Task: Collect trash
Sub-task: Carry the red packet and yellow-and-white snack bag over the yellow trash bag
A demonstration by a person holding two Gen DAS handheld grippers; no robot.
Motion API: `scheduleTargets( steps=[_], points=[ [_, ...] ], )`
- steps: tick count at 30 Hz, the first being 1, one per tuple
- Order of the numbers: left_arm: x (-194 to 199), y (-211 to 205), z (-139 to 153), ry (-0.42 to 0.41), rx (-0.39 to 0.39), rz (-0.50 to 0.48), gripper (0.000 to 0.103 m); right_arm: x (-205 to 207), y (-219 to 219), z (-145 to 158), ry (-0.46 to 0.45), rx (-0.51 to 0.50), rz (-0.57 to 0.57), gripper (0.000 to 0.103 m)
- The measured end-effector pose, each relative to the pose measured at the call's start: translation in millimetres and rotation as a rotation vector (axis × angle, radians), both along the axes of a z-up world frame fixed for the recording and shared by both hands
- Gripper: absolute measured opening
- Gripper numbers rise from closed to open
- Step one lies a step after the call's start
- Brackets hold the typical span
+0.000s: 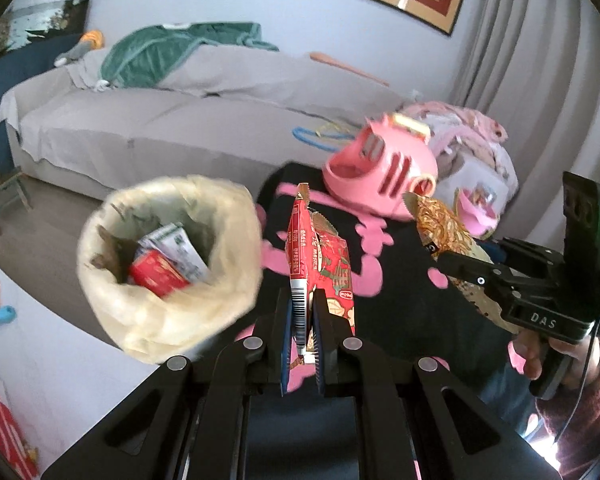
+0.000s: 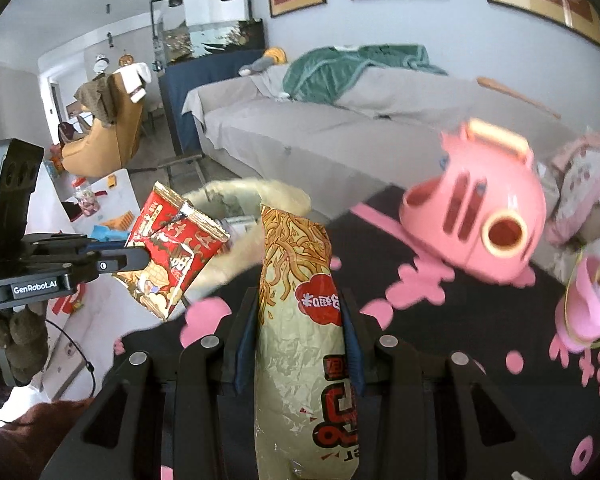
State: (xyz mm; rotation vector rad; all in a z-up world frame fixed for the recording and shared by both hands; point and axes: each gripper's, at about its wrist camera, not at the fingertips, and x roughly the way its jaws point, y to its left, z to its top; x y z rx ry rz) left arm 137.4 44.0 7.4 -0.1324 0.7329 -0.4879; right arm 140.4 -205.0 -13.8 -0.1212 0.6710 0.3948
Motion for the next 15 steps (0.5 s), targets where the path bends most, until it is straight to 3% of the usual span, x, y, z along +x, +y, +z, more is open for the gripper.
scheduleTargets(
  steps=[15],
  points=[
    [17,71,43,-0.101,-0.040,0.156,0.009,18,77,64,-0.180,-0.017,0.119,0.035]
  ],
)
